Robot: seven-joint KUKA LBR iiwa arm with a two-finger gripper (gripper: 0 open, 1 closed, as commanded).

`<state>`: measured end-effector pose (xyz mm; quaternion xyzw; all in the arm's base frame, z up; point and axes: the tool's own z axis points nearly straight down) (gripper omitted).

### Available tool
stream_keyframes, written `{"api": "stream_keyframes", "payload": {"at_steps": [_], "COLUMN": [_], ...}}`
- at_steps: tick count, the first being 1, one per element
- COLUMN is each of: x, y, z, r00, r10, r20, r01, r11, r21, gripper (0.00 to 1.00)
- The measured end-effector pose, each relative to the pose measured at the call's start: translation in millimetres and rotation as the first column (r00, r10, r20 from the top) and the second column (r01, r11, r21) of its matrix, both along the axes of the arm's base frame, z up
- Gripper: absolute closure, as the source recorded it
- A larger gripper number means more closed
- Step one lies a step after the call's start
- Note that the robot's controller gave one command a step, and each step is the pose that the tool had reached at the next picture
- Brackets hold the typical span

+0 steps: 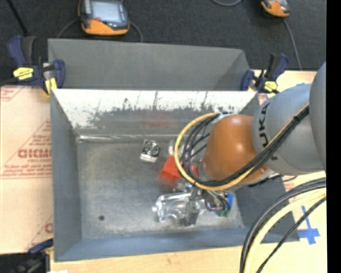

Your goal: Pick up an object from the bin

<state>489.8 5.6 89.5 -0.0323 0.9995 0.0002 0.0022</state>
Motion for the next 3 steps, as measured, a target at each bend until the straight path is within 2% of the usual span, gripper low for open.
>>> {"api": "stream_keyframes", "payload": {"at_steps": [2, 3], "x": [1.2, 2.1], "y": [-0.6, -1.5], "z": [34.6, 80.2], "r00": [1.0, 1.0], "r10": [-0.002, -0.004], "r20": [0.003, 0.001], "r01": [0.002, 0.004], "r11": [1.0, 1.0], "r21": [-0.001, -0.002], "gripper": [1.0, 1.0]}}
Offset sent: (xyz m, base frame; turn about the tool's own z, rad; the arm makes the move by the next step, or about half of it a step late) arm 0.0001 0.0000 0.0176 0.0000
